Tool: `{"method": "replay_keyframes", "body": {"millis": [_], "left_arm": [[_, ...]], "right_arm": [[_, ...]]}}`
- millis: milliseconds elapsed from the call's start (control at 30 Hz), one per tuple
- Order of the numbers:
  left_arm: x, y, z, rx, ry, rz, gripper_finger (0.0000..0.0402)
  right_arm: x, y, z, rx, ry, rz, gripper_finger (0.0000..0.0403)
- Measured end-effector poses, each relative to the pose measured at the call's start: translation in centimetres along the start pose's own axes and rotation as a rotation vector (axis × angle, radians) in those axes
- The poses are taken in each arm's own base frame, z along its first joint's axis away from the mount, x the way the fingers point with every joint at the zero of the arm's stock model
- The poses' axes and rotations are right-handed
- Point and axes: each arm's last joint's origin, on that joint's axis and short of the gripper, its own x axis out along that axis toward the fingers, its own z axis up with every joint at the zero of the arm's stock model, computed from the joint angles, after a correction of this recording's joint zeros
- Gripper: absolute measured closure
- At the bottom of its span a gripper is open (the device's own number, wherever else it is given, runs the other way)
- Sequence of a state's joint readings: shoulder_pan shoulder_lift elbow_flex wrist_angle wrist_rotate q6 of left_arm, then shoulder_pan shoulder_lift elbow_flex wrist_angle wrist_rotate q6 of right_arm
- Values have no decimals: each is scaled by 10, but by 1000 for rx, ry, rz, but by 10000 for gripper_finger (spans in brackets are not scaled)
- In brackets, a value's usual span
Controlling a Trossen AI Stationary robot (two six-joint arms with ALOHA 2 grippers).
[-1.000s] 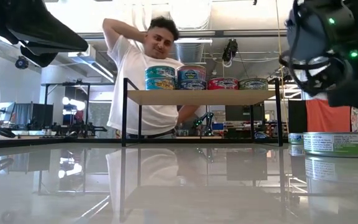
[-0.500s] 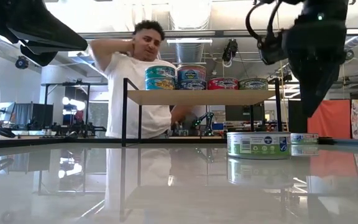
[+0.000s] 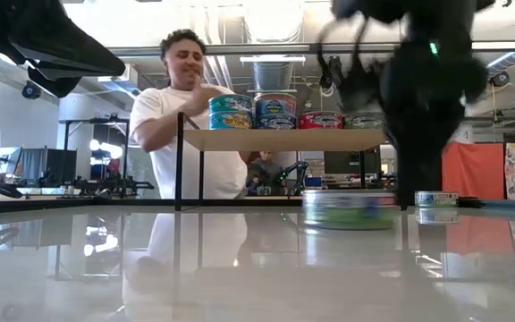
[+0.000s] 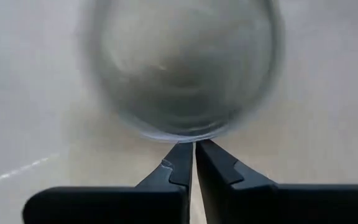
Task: Stack canned seafood by type on shelf
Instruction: Stack the bottom green tuna can on top of the red tuna can on the shelf
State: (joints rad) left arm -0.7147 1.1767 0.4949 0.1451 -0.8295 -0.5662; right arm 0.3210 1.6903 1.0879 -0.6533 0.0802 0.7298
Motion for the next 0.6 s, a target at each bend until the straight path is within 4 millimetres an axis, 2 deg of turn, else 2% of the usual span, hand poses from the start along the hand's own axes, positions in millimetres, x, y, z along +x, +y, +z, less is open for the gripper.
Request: {"method": "replay_keyframes", "body": {"millis": [133, 267, 467, 600], "left_arm": [[0, 1, -2, 4, 7, 4, 401], [0, 4, -7, -20, 15, 10, 401], [0, 5, -8, -52, 18, 12, 401], [0, 5, -8, -40, 18, 13, 401]], "right_arm": [[-17, 22, 14, -140, -83, 54, 390], [-28, 27, 21, -207, -133, 59, 390], [-40, 12, 10, -226, -69, -92, 390], [-41, 5, 5, -201, -66, -181, 390]]}}
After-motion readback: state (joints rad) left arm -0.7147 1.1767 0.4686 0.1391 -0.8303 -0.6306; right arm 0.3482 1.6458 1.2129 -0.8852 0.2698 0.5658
